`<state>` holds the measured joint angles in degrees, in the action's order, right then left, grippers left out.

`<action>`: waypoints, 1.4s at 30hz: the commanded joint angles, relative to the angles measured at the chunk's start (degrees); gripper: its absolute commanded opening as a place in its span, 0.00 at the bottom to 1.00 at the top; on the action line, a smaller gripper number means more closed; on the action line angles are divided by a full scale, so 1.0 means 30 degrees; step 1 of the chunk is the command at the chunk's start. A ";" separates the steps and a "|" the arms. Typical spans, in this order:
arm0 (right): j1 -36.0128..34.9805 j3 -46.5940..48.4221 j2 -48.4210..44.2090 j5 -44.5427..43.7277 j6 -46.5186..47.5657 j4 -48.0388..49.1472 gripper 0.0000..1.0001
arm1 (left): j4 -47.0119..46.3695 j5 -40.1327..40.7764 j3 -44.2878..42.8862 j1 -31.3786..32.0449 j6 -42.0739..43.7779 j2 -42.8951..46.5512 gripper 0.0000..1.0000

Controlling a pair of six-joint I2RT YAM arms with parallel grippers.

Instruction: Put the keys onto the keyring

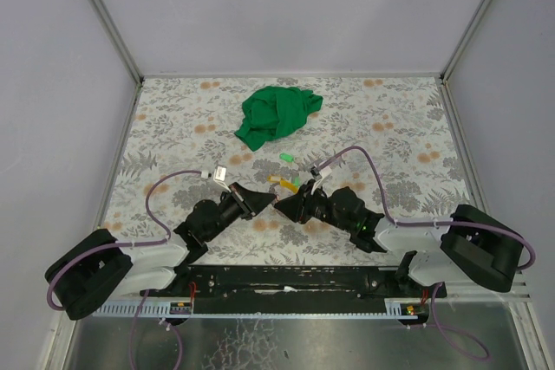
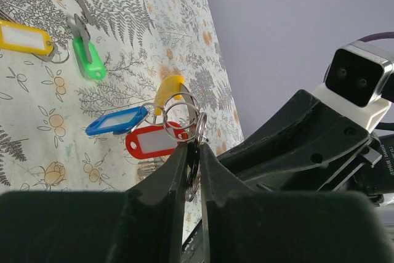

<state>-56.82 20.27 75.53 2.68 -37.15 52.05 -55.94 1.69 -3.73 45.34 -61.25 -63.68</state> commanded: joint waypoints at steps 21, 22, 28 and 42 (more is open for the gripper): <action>0.0373 -0.0018 0.1337 0.0362 -0.1033 0.2748 0.22 | -0.2826 0.0197 0.0156 0.0247 -0.0733 0.0115 0.04; 0.0384 -0.0019 0.1338 0.0389 -0.1032 0.2857 0.21 | -0.2831 0.0171 0.0158 0.0275 -0.0734 0.0120 0.04; 0.0415 -0.0132 0.1132 0.0572 -0.0914 0.3194 0.11 | -0.2827 0.0345 0.0313 0.0279 -0.0765 0.0133 0.04; 0.0432 0.0794 -0.2175 0.0870 0.2794 -0.2805 0.00 | -0.0998 0.1098 0.1161 0.0272 -0.0285 0.1878 0.27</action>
<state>-55.79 19.66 73.28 4.21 -34.87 50.35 -58.52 3.27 -0.86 45.78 -63.24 -60.64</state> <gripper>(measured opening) 0.017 0.227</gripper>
